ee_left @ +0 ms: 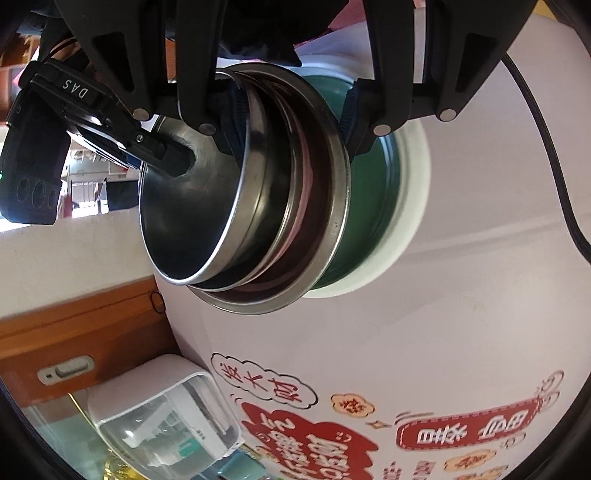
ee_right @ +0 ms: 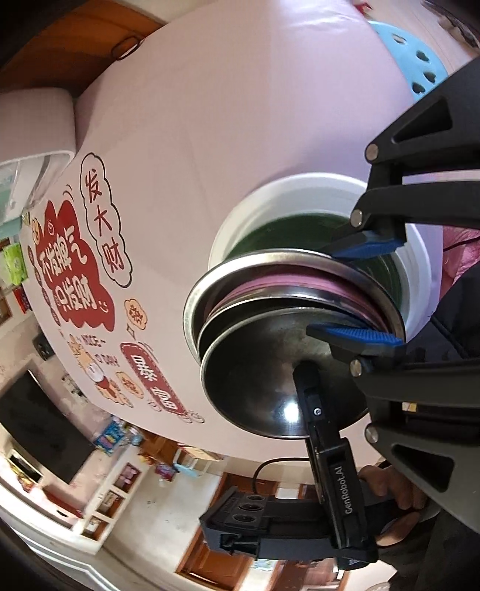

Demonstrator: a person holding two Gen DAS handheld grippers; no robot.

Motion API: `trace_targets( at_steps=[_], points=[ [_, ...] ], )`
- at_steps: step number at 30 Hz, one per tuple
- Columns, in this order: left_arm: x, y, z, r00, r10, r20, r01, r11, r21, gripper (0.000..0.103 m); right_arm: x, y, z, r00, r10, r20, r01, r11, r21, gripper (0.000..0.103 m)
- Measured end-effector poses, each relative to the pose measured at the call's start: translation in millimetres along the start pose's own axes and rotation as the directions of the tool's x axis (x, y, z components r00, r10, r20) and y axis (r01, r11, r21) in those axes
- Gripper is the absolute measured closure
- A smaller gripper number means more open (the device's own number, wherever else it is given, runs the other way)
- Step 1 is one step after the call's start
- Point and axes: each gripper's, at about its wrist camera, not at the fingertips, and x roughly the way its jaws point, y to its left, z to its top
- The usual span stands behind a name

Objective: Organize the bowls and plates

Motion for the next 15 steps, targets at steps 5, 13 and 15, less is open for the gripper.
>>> trace_targets(
  at_steps=[5, 13, 15],
  points=[
    [10, 6, -2, 1.000, 0.000, -0.018, -0.002, 0.996, -0.085, 0.064, 10, -3, 10, 0.997, 0.007, -0.081, -0.016, 0.995, -0.101, 0.068],
    [25, 12, -5, 1.000, 0.016, -0.006, -0.017, 0.983, -0.182, 0.063, 27, -8, 24, 0.983, 0.016, -0.184, -0.056, 0.976, -0.211, 0.066],
    [28, 12, -5, 1.000, 0.015, 0.005, -0.014, 0.979, -0.204, 0.063, 31, -12, 25, 0.978, 0.027, -0.205, -0.072, 0.974, -0.216, 0.066]
  ],
)
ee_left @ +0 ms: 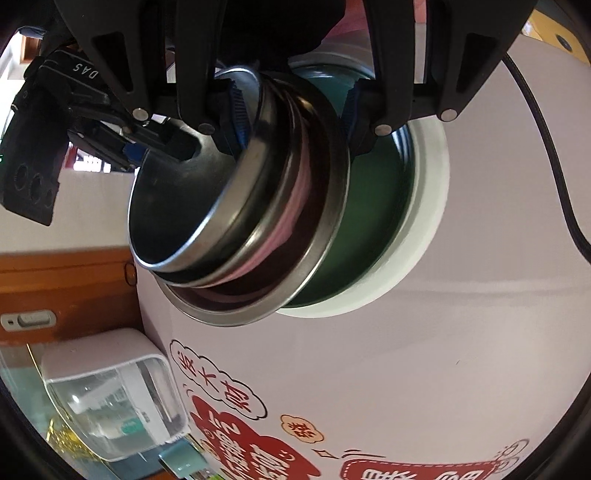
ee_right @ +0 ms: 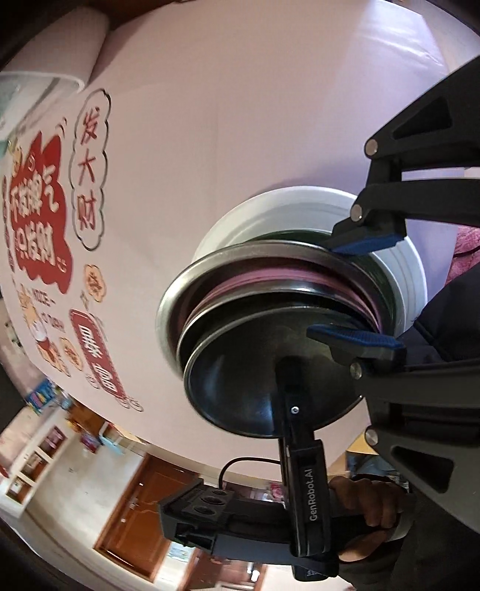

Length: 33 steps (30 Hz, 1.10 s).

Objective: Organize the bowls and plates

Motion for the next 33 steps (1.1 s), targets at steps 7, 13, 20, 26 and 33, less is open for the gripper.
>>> trace_targets(
  at_steps=[7, 13, 20, 26, 33],
  points=[
    [-3, -1, -6, 0.999, 0.035, 0.037, -0.034, 0.999, -0.041, 0.063, 5, -4, -1, 0.999, 0.030, -0.027, -0.031, 0.999, -0.026, 0.066],
    [-16, -1, -14, 0.996, 0.069, 0.053, -0.068, 0.997, -0.032, 0.062, 5, 5, -9, 1.000, -0.015, 0.011, 0.015, 1.000, -0.014, 0.062],
    [-37, -6, -27, 0.987, 0.103, 0.123, -0.108, 0.993, 0.036, 0.055, -11, 12, -32, 0.991, -0.081, 0.110, 0.076, 0.996, 0.044, 0.049],
    [-59, -12, -57, 0.975, 0.106, 0.195, -0.128, 0.986, 0.103, 0.041, -23, 27, -61, 0.976, -0.100, 0.192, 0.086, 0.993, 0.082, 0.041],
    [-79, -23, -100, 0.958, 0.118, 0.263, -0.163, 0.974, 0.156, 0.037, -36, 46, -98, 0.957, -0.119, 0.266, 0.099, 0.991, 0.088, 0.038]
  ],
)
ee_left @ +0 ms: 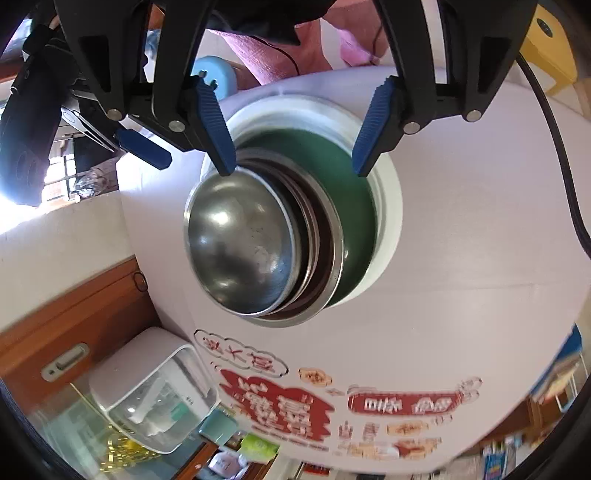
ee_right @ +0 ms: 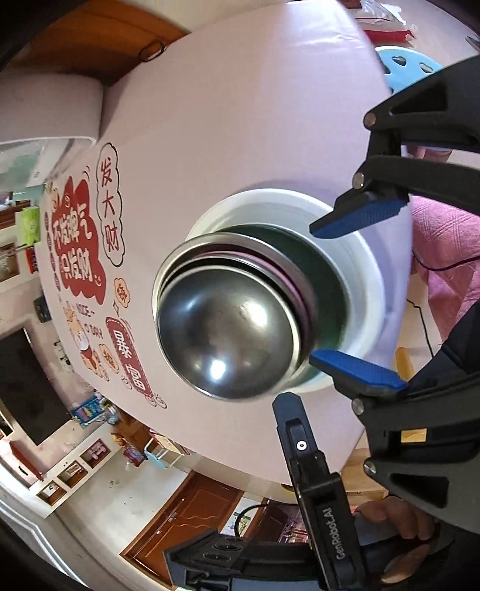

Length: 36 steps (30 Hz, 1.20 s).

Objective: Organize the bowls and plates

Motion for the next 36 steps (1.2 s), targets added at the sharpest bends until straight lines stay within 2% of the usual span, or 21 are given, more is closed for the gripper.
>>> trace_targets(
  at_steps=[6, 10, 14, 20, 26, 36],
  points=[
    [-43, -15, -15, 0.993, 0.079, 0.090, -0.082, 0.996, 0.034, 0.027, -38, 17, -6, 0.998, 0.006, 0.066, -0.004, 1.000, -0.025, 0.029],
    [-69, -23, -18, 0.985, 0.101, 0.143, -0.109, 0.993, 0.054, 0.025, -60, 34, -7, 0.995, -0.014, 0.096, 0.021, 0.998, -0.065, 0.027],
    [-91, -31, -18, 0.964, 0.168, 0.207, -0.185, 0.980, 0.067, 0.024, -77, 46, -5, 0.992, -0.036, 0.125, 0.045, 0.997, -0.070, 0.027],
    [-111, -31, -25, 0.935, 0.239, 0.261, -0.254, 0.967, 0.025, 0.023, -109, 55, -9, 0.965, -0.138, 0.223, 0.147, 0.989, -0.025, 0.026],
    [-121, -23, -32, 0.916, 0.285, 0.283, -0.288, 0.957, -0.032, 0.019, -114, 53, -9, 0.960, -0.172, 0.223, 0.171, 0.985, 0.024, 0.024],
    [-130, -29, -44, 0.884, 0.332, 0.328, -0.348, 0.938, -0.012, 0.009, -112, 60, -21, 0.966, -0.149, 0.209, 0.150, 0.989, 0.013, 0.005]
  ],
)
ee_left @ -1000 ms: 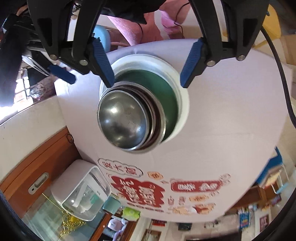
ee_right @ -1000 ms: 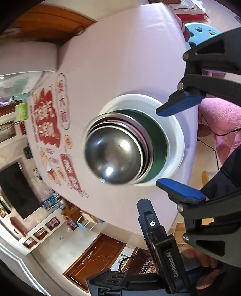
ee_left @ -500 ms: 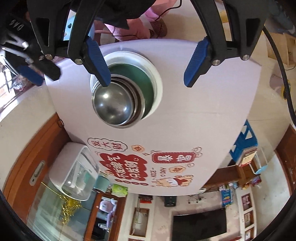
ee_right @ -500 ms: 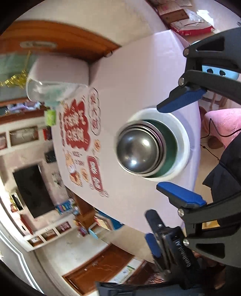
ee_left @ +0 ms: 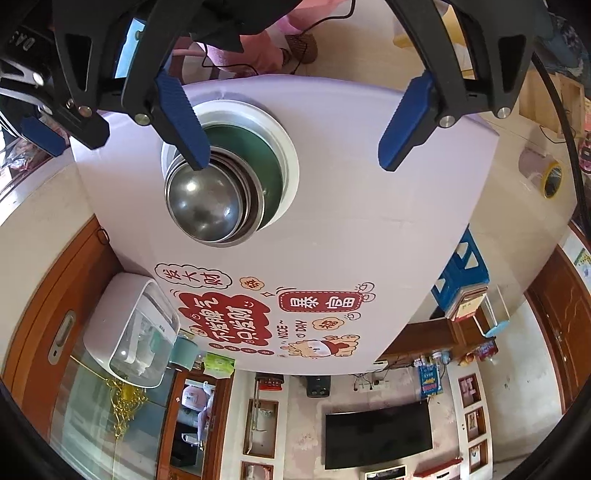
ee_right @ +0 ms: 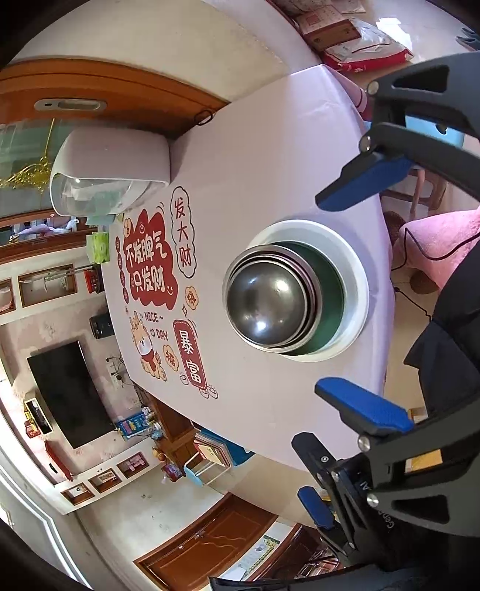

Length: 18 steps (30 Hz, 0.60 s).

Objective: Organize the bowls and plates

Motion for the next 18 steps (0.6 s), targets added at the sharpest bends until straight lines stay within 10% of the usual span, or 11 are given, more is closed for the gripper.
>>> trace_targets(
  at_steps=[18],
  points=[
    [-7, -12, -2, 0.999, 0.033, 0.014, -0.034, 0.998, 0.059, 0.001, -5, 5, -8, 1.000, -0.021, -0.004, 0.021, 1.000, -0.012, 0.000]
  ],
)
